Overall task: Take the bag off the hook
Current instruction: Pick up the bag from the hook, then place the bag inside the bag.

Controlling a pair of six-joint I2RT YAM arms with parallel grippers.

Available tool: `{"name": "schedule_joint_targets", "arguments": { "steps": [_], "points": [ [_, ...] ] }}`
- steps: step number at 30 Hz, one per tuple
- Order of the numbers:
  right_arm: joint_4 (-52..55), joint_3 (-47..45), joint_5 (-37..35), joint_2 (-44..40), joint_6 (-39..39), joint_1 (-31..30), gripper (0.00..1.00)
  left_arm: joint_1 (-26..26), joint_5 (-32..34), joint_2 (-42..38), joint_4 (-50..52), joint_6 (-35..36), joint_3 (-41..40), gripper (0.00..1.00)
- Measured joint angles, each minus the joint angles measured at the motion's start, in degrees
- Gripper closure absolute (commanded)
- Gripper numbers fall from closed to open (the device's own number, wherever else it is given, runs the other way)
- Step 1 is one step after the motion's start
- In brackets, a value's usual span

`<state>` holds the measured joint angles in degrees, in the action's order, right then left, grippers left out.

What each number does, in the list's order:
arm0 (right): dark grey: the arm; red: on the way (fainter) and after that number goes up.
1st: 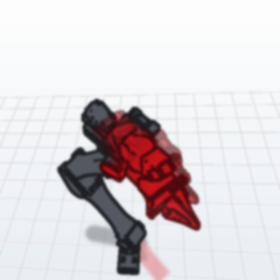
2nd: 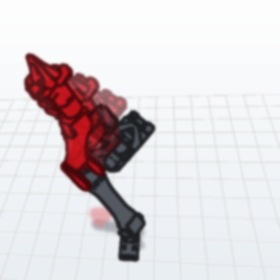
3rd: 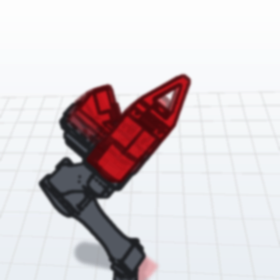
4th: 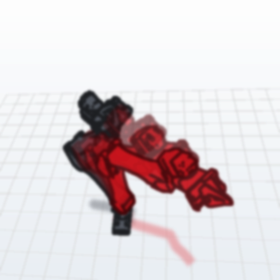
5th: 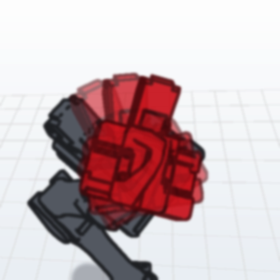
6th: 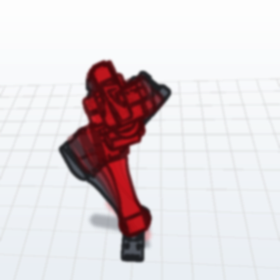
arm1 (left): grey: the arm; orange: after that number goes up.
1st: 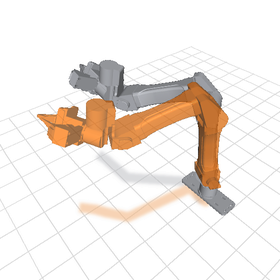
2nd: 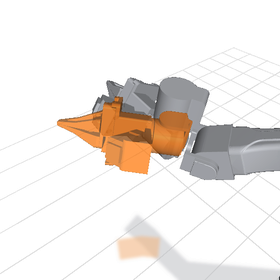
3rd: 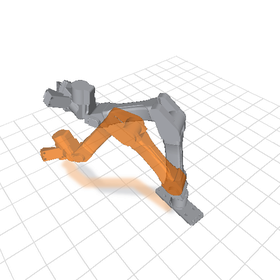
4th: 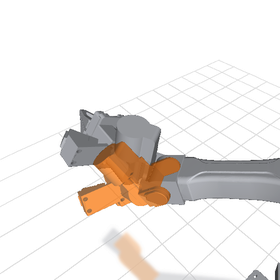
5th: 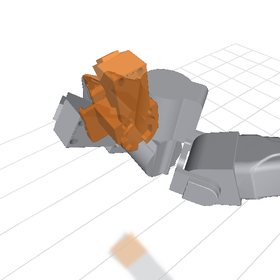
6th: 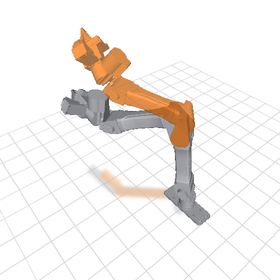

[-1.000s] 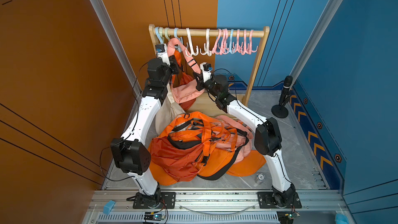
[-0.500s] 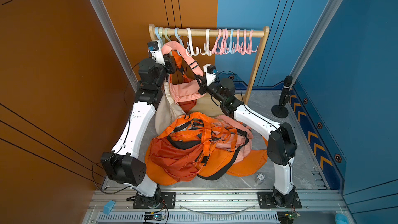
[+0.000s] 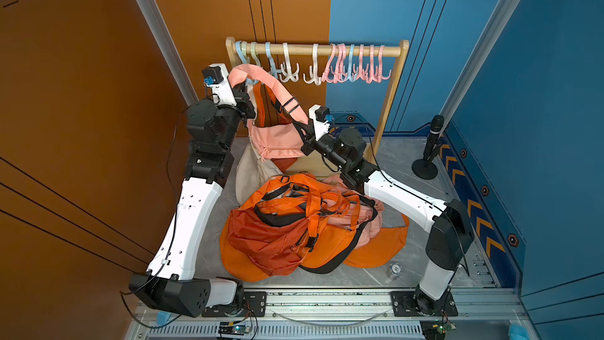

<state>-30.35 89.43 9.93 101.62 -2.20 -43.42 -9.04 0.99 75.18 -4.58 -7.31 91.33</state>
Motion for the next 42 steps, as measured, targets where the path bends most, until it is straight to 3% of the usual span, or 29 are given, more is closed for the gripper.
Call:
{"name": "schedule_joint_targets", "arguments": {
  "steps": [11, 25, 34, 42],
  "points": [
    [1.44, -9.57, -3.17, -11.21, 3.34, -7.87, 1.0, 0.24, 3.15, -16.9, 2.73, 3.89, -10.03, 1.0],
    [3.76, -26.8, -6.84, -25.14, 5.4, -24.26, 1.0, 0.52, 12.57, -40.7, 9.9, 11.69, -21.27, 1.0],
    [1.86, -37.22, -11.91, -27.41, 2.97, -26.45, 1.0, 0.52, 12.76, -41.59, 11.93, 13.2, -28.83, 1.0],
    [-0.11, -47.93, -17.66, -29.31, -1.11, -25.94, 1.0, -0.98, 11.19, -36.06, 9.73, 7.85, -39.15, 1.0]
  ]
}}
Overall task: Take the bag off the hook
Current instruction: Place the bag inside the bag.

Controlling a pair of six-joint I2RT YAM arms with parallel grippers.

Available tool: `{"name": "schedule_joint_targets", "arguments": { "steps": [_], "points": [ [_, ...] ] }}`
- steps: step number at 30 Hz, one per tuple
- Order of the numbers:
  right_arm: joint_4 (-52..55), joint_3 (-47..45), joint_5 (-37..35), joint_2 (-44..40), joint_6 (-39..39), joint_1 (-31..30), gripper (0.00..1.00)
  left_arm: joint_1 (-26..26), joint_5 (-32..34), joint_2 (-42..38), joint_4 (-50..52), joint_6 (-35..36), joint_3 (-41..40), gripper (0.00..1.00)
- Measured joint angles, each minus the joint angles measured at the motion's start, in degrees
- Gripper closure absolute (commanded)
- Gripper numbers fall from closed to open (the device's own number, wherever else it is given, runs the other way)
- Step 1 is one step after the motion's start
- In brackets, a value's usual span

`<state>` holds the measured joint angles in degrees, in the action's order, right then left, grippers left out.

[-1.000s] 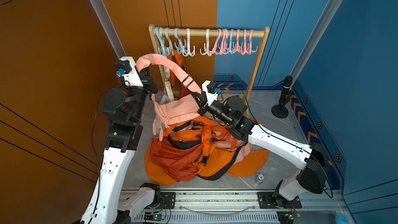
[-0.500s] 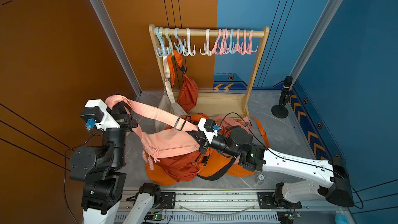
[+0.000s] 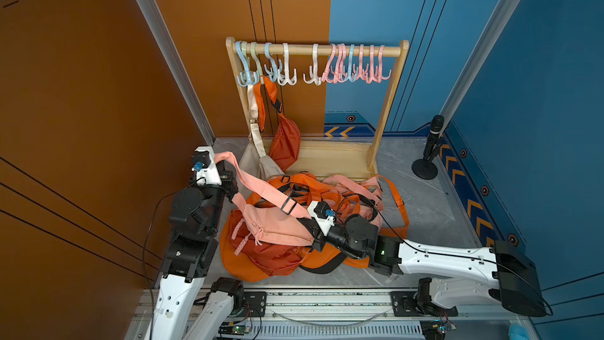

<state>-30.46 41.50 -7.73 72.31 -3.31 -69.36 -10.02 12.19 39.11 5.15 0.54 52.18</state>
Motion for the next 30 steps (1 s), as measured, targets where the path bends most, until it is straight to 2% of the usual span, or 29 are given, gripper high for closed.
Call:
{"name": "schedule_joint_targets", "arguments": {
  "steps": [4, 10, 14, 17, 24, 28, 30],
  "points": [
    [-1.95, -4.44, -2.56, -1.55, -2.14, 0.63, 1.0, -4.31, 0.94, 4.13, -2.64, -1.7, -2.56, 1.0],
    [-5.6, -9.94, -5.6, -2.47, -7.13, 3.67, 1.0, -15.04, 5.38, 12.83, -8.37, -1.27, -3.34, 1.0],
    [-8.15, -12.28, -7.78, -2.29, -10.84, 5.51, 0.9, -20.72, 7.96, 20.94, -12.37, 0.11, -2.45, 1.0],
    [-9.62, -13.49, -9.88, -1.62, -13.53, 6.27, 0.84, -22.6, 8.83, 26.86, -14.86, 0.66, -1.38, 1.0],
    [-10.27, -15.89, -15.47, 0.07, -19.43, 8.7, 0.82, -23.32, 8.63, 38.8, -18.05, 0.81, 3.13, 0.81],
    [-10.25, -16.74, -18.34, 0.98, -22.67, 10.19, 0.74, -23.43, 7.54, 44.52, -19.21, 0.2, 5.03, 0.58],
    [-10.16, -17.05, -19.23, 1.57, -23.93, 11.3, 0.7, -23.41, 6.58, 47.19, -19.08, -0.42, 6.23, 0.51]
  ]
}}
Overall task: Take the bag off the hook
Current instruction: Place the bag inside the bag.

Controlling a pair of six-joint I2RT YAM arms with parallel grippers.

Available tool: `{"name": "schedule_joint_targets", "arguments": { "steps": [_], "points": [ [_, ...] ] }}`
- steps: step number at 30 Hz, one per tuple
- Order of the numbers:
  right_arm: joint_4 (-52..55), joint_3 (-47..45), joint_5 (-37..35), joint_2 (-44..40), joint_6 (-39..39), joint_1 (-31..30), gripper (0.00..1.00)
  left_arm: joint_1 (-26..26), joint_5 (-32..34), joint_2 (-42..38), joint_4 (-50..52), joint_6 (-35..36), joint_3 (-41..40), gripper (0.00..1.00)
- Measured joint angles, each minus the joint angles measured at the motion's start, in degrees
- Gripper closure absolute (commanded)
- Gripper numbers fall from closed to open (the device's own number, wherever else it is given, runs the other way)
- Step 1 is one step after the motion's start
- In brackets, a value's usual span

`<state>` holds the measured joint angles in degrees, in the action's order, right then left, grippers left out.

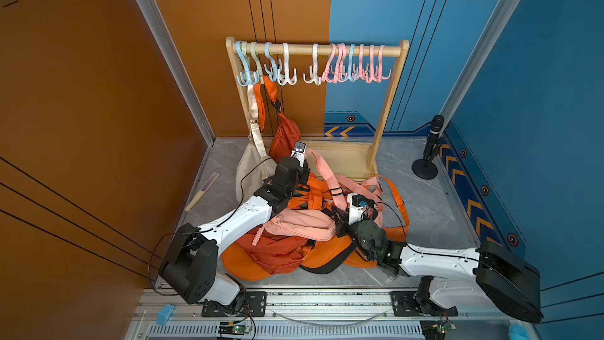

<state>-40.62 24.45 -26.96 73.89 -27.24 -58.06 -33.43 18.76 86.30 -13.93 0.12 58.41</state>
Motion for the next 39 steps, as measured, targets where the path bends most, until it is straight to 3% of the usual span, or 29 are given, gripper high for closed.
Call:
{"name": "schedule_joint_targets", "arguments": {
  "steps": [4, 6, 11, 13, 15, 16, 17, 25, 31, 33, 36, 39],
  "points": [
    [0.11, -0.2, -0.66, 0.94, -2.03, 1.9, 0.62, 0.0, -2.62, 3.67, 0.59, -1.51, 2.32, 0.46],
    [0.15, -0.2, -0.76, 1.03, -2.69, 2.54, 0.53, 0.0, -3.69, 4.15, 1.05, -2.34, 2.49, 0.43],
    [1.01, -0.2, -0.83, 1.03, -4.09, 4.48, 0.12, 0.04, -4.79, 4.09, 2.23, -4.52, 2.49, 0.35],
    [1.42, -0.2, -1.09, 1.03, -3.98, 5.05, 0.01, 0.2, -4.9, 3.72, 3.45, -5.38, 2.4, 0.32],
    [2.03, -0.2, -1.4, 1.01, -4.26, 5.57, 0.0, 0.42, -4.87, 2.84, 4.24, -6.19, 1.99, 0.26],
    [2.32, -0.2, -1.42, 1.01, -4.33, 5.75, 0.0, 0.59, -4.87, 2.05, 4.68, -6.62, 1.62, 0.13],
    [2.62, -0.2, -1.44, 0.94, -4.37, 5.97, 0.0, 0.76, -4.87, 0.92, 4.79, -7.04, 0.94, 0.08],
    [6.32, -0.2, -1.42, -4.09, -3.93, 6.49, 0.0, 3.02, -4.0, -8.48, 5.55, -11.21, -2.23, 0.05],
    [9.57, -0.17, -0.9, -7.93, -1.55, 7.08, 0.0, 5.75, -3.76, -15.93, 4.98, -12.68, -4.59, 0.13],
    [11.1, -0.13, -0.2, -9.57, -0.46, 7.08, 0.0, 7.63, -3.87, -17.81, 5.09, -13.18, -4.59, 0.21],
    [13.77, 1.14, 1.27, -11.74, 2.05, 7.1, 0.0, 12.79, -5.57, -19.74, 5.97, -14.58, -4.24, 0.45],
    [16.9, 4.2, 2.97, -12.98, 5.11, 7.26, 0.0, 19.17, -9.09, -19.54, 7.45, -16.35, -1.86, 0.56]
  ]
}}
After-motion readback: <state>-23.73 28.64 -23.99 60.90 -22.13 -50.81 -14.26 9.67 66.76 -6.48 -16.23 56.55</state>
